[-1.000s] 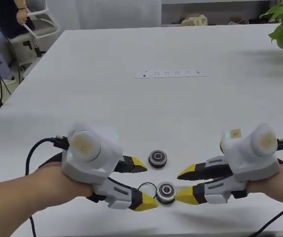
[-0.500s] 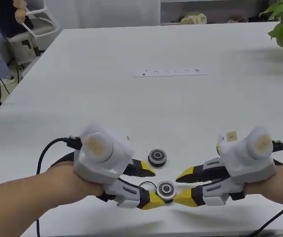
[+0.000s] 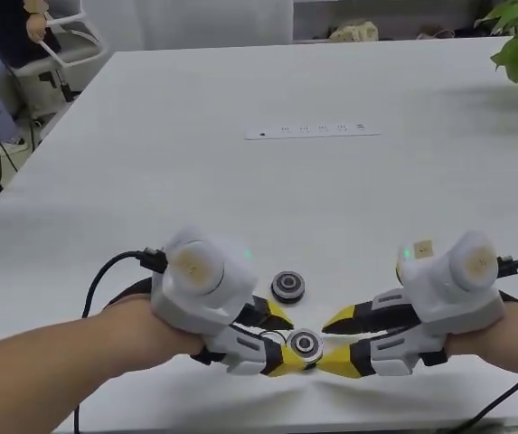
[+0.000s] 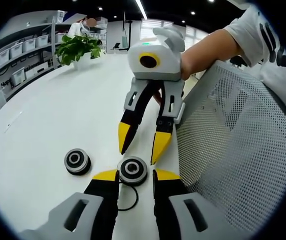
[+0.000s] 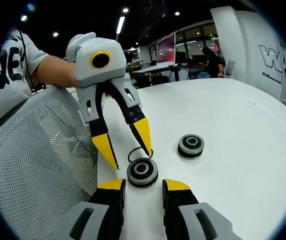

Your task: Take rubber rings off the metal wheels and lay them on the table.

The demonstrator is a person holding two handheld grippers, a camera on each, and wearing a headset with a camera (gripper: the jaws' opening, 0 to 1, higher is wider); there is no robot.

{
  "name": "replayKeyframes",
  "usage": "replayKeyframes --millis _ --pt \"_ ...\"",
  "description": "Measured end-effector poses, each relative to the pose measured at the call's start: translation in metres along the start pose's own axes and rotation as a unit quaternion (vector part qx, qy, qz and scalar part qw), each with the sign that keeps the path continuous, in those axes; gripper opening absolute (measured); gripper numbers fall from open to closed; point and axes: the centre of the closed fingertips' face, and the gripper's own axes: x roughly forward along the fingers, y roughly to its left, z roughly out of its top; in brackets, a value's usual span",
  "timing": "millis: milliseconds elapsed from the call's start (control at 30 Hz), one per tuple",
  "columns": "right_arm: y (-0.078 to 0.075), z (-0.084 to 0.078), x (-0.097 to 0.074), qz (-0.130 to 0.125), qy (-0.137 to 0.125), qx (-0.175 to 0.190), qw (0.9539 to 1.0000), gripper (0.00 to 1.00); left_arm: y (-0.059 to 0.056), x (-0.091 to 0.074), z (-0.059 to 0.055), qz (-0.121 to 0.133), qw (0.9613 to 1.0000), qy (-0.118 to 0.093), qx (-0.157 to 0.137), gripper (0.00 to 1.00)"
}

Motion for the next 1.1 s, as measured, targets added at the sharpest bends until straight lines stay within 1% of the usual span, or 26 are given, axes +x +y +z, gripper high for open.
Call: replayKeyframes --millis 300,433,633,700,833,933,1100 --pt "0.000 -0.001 0.000 0.000 0.000 0.000 1.0000 0.27 -0.002 0.007 -0.001 -0.004 1.0000 0.006 0.002 0.17" --pt "0.000 -0.001 0.000 -0.002 -0.001 -0.002 1.0000 0.27 -0.001 0.008 0.000 0.000 1.0000 0.005 0.004 0.14" --pt "0.000 -0.001 0.000 -0.002 -0.001 -0.002 1.0000 0.26 0.003 0.008 -0.001 0.006 0.9999 0.006 0.009 0.10" --pt "0.000 -0.001 0.001 -0.001 0.000 -0.002 1.0000 0.26 0.003 0.009 -0.001 0.009 0.9998 0.006 0.017 0.09" --pt "0.000 0.000 0.001 -0.001 -0.001 -0.006 1.0000 0.25 0.002 0.009 -0.001 0.016 0.9990 0.006 0.041 0.09" --pt "0.000 0.000 0.003 0.000 0.000 -0.008 1.0000 0.25 0.003 0.009 -0.002 0.015 0.9992 0.004 0.037 0.09" --pt "0.002 0.000 0.005 0.002 0.003 -0.011 0.9999 0.25 0.004 0.011 -0.001 0.021 0.9991 0.001 0.036 0.08"
